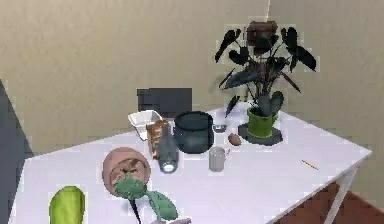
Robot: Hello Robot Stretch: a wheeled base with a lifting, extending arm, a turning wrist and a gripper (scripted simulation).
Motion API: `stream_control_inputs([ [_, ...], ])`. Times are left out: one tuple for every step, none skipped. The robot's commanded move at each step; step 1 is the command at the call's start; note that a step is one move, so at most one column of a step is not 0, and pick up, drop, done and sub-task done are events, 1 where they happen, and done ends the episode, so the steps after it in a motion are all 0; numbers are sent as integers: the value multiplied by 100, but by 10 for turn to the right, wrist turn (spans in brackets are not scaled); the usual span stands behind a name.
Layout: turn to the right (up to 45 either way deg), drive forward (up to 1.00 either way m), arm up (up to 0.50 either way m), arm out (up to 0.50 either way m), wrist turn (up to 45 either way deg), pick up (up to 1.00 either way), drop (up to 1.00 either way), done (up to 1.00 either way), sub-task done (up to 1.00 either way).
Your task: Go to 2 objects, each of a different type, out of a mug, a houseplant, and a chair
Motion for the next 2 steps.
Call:
stream_control_inputs([
  [450,0,0,0,0,0,0,0,0],
  [450,0,0,0,0,0,0,0,0],
])
